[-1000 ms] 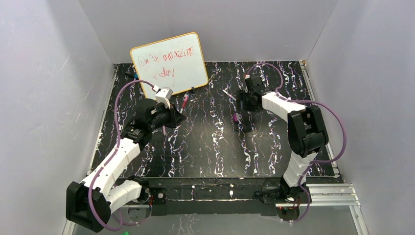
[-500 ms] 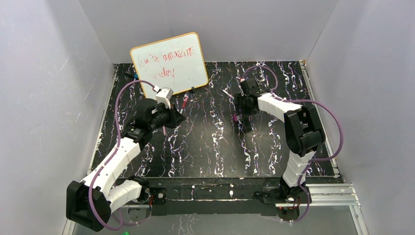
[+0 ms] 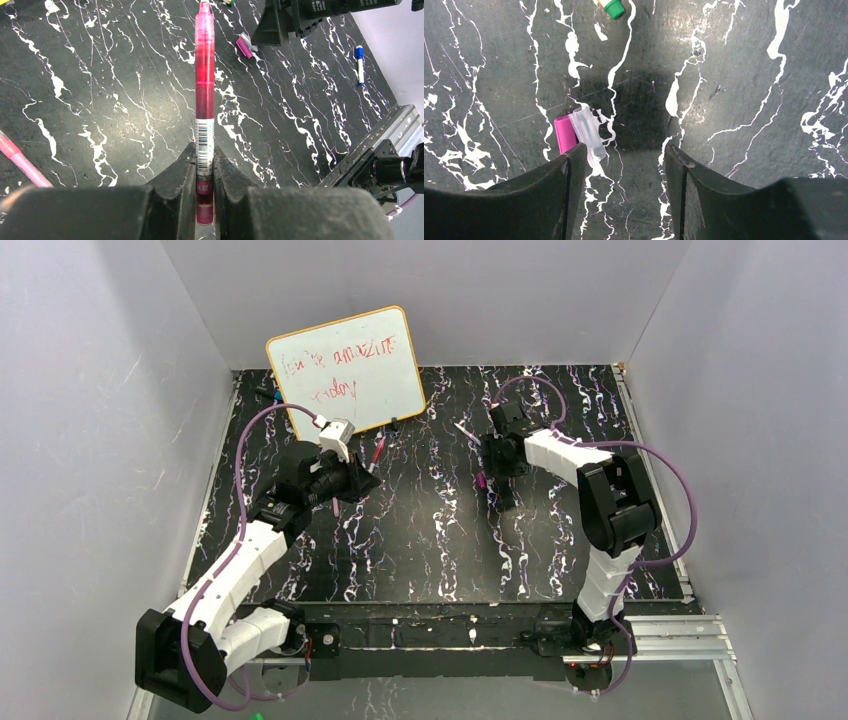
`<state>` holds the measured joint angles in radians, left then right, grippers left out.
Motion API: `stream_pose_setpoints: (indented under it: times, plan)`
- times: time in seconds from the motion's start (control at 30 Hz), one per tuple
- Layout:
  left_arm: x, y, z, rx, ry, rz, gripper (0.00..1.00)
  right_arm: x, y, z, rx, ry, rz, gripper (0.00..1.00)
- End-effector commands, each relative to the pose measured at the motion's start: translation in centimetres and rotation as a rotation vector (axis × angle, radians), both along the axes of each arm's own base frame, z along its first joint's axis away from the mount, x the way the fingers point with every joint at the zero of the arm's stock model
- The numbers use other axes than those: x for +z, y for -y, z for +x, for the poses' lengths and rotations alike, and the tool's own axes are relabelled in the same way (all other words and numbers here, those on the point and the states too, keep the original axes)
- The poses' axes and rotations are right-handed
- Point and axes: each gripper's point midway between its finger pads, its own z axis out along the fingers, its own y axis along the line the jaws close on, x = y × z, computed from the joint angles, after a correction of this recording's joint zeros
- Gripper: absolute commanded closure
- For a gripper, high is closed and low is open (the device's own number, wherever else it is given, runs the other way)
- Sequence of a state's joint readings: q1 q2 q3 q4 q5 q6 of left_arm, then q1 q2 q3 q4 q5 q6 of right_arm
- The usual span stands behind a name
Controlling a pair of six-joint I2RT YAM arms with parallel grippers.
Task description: Insert the pens into the pen caps
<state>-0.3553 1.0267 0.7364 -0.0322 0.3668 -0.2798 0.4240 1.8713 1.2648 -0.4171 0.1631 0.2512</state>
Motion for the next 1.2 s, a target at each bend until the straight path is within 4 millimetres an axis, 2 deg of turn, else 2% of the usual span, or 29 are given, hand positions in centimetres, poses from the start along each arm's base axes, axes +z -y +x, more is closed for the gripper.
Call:
stream_pose_setpoints:
  times: [0.0, 0.3, 0.63, 0.9, 1.17]
  plan:
    - [1.8, 0.4, -0.1, -0.030, 0.039, -0.015, 1.00, 0.9, -0.8, 1.4, 0.014, 0.036, -0.009, 0.35]
    - [1.9, 0.5, -0.2, -0.037, 0.038, -0.018, 1.00, 1.8, -2.8, 2.0, 0.082, 0.062, 0.006, 0.36]
    - [1.9, 0.5, -0.2, -0.038, 0.039, -0.018, 1.00, 0.7, -2.3, 1.9, 0.073, 0.039, -0.038, 0.42]
    - [1.8, 0.6, -0.3, -0.044, 0.037, -0.019, 1.00, 1.9, -2.6, 2.4, 0.075, 0.082, -0.010, 0.44]
    - [1.7, 0.7, -0.4, -0.051, 0.036, -0.019, 1.00, 1.5, -2.4, 2.3, 0.067, 0.074, 0.001, 0.46]
